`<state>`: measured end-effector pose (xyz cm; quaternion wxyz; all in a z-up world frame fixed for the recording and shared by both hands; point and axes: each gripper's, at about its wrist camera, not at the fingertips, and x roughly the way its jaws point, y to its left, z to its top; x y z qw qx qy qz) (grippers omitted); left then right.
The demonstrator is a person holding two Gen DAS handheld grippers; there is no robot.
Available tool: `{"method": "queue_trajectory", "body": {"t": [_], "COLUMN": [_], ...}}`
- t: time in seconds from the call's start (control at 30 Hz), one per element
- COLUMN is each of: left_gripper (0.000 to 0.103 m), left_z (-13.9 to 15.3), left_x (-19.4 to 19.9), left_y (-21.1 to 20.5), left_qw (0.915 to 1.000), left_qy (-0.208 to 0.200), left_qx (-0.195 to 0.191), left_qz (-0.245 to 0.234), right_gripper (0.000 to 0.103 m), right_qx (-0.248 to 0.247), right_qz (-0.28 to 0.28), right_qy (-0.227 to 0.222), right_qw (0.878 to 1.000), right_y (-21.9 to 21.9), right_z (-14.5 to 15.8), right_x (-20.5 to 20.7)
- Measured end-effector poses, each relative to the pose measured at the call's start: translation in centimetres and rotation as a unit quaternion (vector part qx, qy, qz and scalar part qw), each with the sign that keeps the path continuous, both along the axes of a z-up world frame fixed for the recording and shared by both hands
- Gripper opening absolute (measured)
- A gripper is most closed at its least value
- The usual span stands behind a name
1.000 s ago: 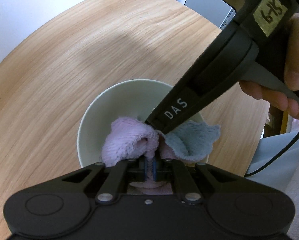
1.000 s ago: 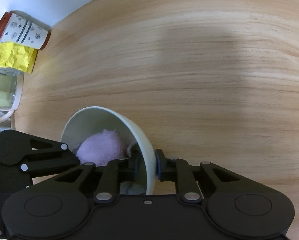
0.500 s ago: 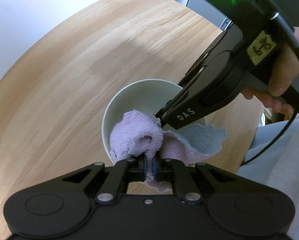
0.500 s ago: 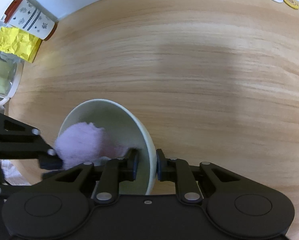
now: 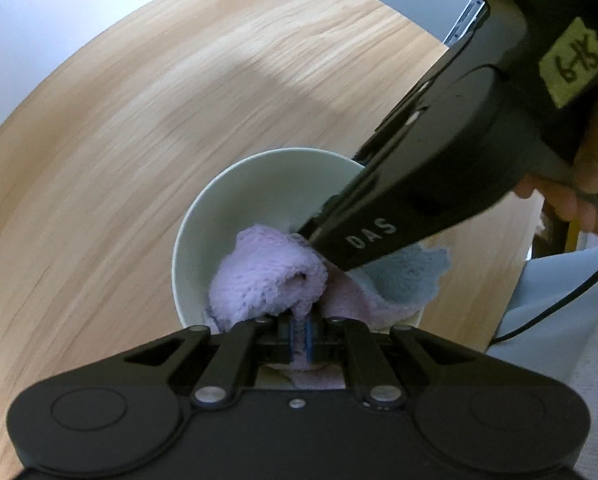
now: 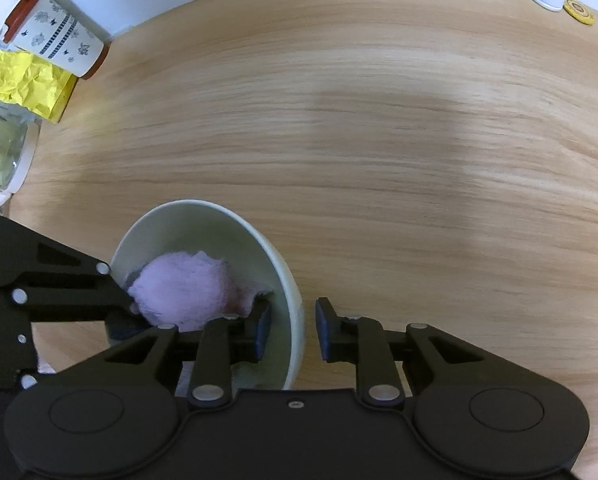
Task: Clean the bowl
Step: 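Tilt the bowl by its rim with the right tool while the left tool wipes inside, then lift the pink cloth out of the bowl with the left tool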
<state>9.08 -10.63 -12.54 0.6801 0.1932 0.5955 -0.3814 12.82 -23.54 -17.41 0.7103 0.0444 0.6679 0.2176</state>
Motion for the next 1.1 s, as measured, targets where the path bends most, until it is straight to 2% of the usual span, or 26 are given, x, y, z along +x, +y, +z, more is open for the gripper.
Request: {"method": "queue_trajectory", "body": {"t": [0.1, 0.2, 0.3, 0.5, 0.7, 0.87, 0.93, 0.97, 1.0, 1.03, 1.1], "left_gripper": [0.005, 0.005, 0.005, 0.005, 0.005, 0.005, 0.005, 0.005, 0.005, 0.005, 0.005], "left_z": [0.2, 0.4, 1.2, 2.3, 3.4, 4.3, 4.3, 4.2, 4.3, 4.3, 4.1], "left_x": [0.0, 0.0, 0.2, -0.2, -0.7, -1.2, -1.2, -1.0, -1.0, -1.2, -1.4], "left_y": [0.2, 0.4, 1.3, 2.8, 5.0, 7.8, 8.7, 9.2, 9.9, 10.5, 10.6], "left_qw": [0.9993, 0.9987, 0.9959, 0.9929, 0.9869, 0.9753, 0.9699, 0.9677, 0.9638, 0.9608, 0.9618], "left_qy": [0.023, 0.030, 0.052, 0.054, 0.034, 0.015, 0.008, 0.006, 0.004, 0.001, -0.013], "left_qx": [-0.029, -0.038, -0.070, -0.095, -0.115, -0.144, -0.151, -0.153, -0.156, -0.160, -0.148], "left_qz": [0.005, 0.012, 0.025, 0.048, 0.108, 0.167, 0.191, 0.200, 0.216, 0.227, 0.230], "right_gripper": [0.025, 0.026, 0.027, 0.027, 0.024, 0.022, 0.022, 0.019, 0.012, 0.012, 0.012], "right_qx": [-0.004, -0.006, -0.009, -0.008, 0.001, 0.047, 0.080, 0.095, 0.111, 0.127, 0.137], "right_qz": [-0.002, -0.010, -0.005, -0.008, -0.014, -0.047, -0.063, -0.068, -0.074, -0.080, -0.071], "right_qy": [-0.001, 0.005, 0.002, 0.007, 0.004, -0.003, 0.009, 0.022, 0.035, 0.049, 0.051], "right_qw": [1.000, 1.000, 1.000, 1.000, 1.000, 0.998, 0.995, 0.993, 0.990, 0.988, 0.987], "right_y": [0.3, 0.2, 0.4, 0.8, 0.6, -1.0, -1.8, -2.2, -2.6, -3.0, -3.0], "right_z": [0.0, 0.0, -0.1, -0.1, -0.1, -0.5, -1.0, -1.4, -1.8, -2.3, -2.4], "right_x": [0.1, 0.2, 0.1, 0.3, 0.1, -0.5, -0.4, -0.4, -0.3, -0.2, -0.4]}}
